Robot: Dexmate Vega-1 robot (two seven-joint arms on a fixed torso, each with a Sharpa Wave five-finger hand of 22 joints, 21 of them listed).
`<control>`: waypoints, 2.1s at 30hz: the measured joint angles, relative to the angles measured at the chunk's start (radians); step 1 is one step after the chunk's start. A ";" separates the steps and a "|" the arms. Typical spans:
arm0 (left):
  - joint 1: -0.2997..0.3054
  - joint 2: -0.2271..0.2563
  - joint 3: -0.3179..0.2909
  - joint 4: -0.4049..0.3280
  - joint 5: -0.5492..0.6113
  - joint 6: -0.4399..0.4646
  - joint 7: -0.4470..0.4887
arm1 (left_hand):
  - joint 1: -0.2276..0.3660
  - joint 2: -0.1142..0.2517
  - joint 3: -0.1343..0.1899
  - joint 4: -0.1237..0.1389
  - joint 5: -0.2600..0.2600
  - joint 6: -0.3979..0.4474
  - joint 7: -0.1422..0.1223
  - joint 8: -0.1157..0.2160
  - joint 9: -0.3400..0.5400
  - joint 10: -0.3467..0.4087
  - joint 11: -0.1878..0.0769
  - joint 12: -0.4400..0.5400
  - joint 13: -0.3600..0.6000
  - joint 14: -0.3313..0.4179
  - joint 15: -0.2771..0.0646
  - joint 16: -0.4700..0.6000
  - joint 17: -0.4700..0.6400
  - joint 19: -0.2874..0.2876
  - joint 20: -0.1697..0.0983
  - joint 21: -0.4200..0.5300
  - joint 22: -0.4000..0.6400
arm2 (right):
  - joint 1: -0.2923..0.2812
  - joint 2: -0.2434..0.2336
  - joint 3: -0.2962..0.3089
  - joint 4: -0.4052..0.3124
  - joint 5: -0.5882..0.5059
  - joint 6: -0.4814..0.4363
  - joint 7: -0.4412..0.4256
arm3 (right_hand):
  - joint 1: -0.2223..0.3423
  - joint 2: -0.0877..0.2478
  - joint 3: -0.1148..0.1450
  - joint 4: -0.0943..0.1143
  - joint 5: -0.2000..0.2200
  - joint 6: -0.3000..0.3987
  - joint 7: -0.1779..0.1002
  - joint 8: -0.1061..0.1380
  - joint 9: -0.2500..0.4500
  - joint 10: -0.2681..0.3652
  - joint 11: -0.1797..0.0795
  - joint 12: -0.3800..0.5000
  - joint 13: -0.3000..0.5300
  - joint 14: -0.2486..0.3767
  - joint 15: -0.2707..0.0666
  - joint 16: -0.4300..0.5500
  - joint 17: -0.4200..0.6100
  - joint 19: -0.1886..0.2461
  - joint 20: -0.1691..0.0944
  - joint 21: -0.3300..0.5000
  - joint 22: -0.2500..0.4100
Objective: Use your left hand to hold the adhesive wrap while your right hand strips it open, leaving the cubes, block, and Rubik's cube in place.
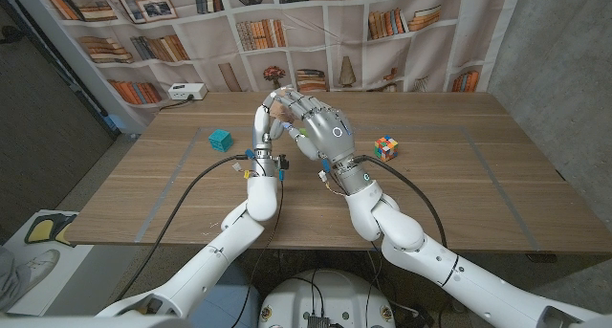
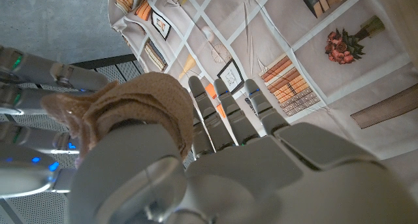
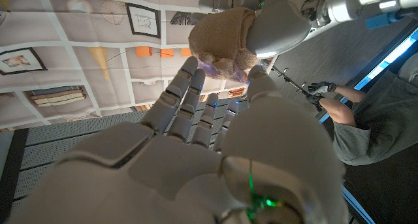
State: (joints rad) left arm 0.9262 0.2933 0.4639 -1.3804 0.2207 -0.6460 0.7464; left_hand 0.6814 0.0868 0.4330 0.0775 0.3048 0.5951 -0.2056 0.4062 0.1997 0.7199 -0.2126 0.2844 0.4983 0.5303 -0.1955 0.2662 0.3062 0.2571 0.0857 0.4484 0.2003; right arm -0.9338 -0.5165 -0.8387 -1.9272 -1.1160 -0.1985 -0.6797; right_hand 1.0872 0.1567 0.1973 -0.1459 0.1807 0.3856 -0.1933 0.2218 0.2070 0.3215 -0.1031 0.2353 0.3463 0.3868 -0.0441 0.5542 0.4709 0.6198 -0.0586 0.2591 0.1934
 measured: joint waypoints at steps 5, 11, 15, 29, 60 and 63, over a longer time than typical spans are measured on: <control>0.002 0.000 -0.001 -0.001 0.000 0.000 0.000 | 0.000 0.000 0.000 0.000 0.000 0.000 0.000 0.000 0.000 0.005 -0.005 0.000 0.000 0.000 0.000 0.000 0.000 0.000 0.000 0.000 0.000 | 0.003 0.003 -0.008 0.006 -0.008 -0.014 -0.007 | 0.015 0.006 0.002 -0.002 0.000 0.022 -0.010 0.005 0.000 -0.004 -0.010 0.003 0.005 0.000 0.000 0.019 0.030 -0.006 0.001 0.000 0.000; 0.002 0.001 -0.002 -0.001 -0.001 0.000 0.000 | 0.000 0.000 0.000 0.000 0.000 0.005 -0.005 0.000 0.000 0.009 -0.002 0.000 0.000 0.000 0.000 0.000 0.000 0.000 0.000 0.000 0.000 | 0.007 0.009 -0.017 0.015 -0.020 -0.030 -0.019 | 0.028 0.011 0.004 -0.004 0.000 0.050 -0.017 0.012 0.000 -0.010 -0.015 0.003 0.013 0.000 0.000 0.031 0.057 -0.010 0.005 0.004 0.005; 0.002 0.001 -0.002 -0.001 -0.002 -0.001 -0.002 | 0.000 0.000 0.000 0.000 0.000 0.005 -0.005 0.000 0.000 0.011 0.000 0.000 0.000 0.000 0.000 0.000 -0.002 0.000 0.000 0.000 0.000 | 0.009 0.015 -0.023 0.021 -0.028 -0.046 -0.026 | 0.037 0.009 0.004 -0.004 0.000 0.073 -0.021 0.012 0.000 -0.010 -0.015 0.011 0.018 0.000 0.000 0.040 0.078 -0.015 0.000 0.005 0.005; 0.003 0.003 -0.003 0.003 -0.003 -0.003 -0.006 | 0.000 0.000 0.000 0.000 0.006 0.009 -0.009 -0.008 0.000 0.011 0.000 -0.004 0.005 0.000 0.000 0.001 -0.005 0.000 0.000 0.000 0.000 | 0.019 0.027 -0.040 0.034 -0.042 -0.089 -0.023 | 0.081 0.029 0.029 -0.010 0.002 0.063 -0.014 0.000 0.000 0.001 -0.019 0.031 0.046 -0.017 0.001 0.053 0.134 -0.019 0.003 0.015 0.009; -0.004 0.005 0.011 0.005 0.005 0.006 -0.015 | 0.000 0.000 0.000 0.000 0.010 0.021 -0.011 -0.008 0.000 0.016 -0.005 -0.004 0.005 0.001 0.001 0.001 -0.005 0.000 0.000 0.000 0.000 | 0.030 0.030 -0.061 0.046 -0.045 -0.137 0.009 | 0.179 0.049 0.204 0.049 0.082 0.070 0.028 -0.003 0.002 0.010 -0.025 0.057 0.110 0.008 0.000 0.003 0.194 -0.043 0.000 0.070 0.019; -0.004 0.005 0.012 0.005 0.006 0.008 -0.015 | 0.000 0.000 0.000 0.000 0.014 0.021 -0.011 -0.008 0.000 0.016 -0.005 -0.004 0.005 0.001 0.001 0.001 -0.005 0.000 0.000 0.000 0.000 | 0.031 0.030 -0.061 0.053 -0.038 -0.134 -0.001 | 0.179 0.049 0.210 0.055 0.082 0.092 0.049 0.003 0.005 0.038 -0.015 0.073 0.120 0.031 0.001 0.011 0.212 -0.016 0.002 0.090 0.023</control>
State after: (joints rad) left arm 0.9225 0.2986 0.4761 -1.3758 0.2266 -0.6385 0.7311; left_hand 0.6815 0.0869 0.4330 0.0774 0.3183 0.6164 -0.2162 0.3987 0.2000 0.7361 -0.2180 0.2805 0.5030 0.5313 -0.1945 0.2670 0.3016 0.2571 0.0857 0.4484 0.2003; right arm -0.9032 -0.4867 -0.8993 -1.8742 -1.1542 -0.3321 -0.6806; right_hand 1.2662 0.2057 0.4073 -0.0909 0.2631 0.4778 -0.1441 0.2250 0.2119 0.3594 -0.1186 0.3088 0.4666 0.4183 -0.0432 0.5649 0.6827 0.6035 -0.0570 0.3492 0.2166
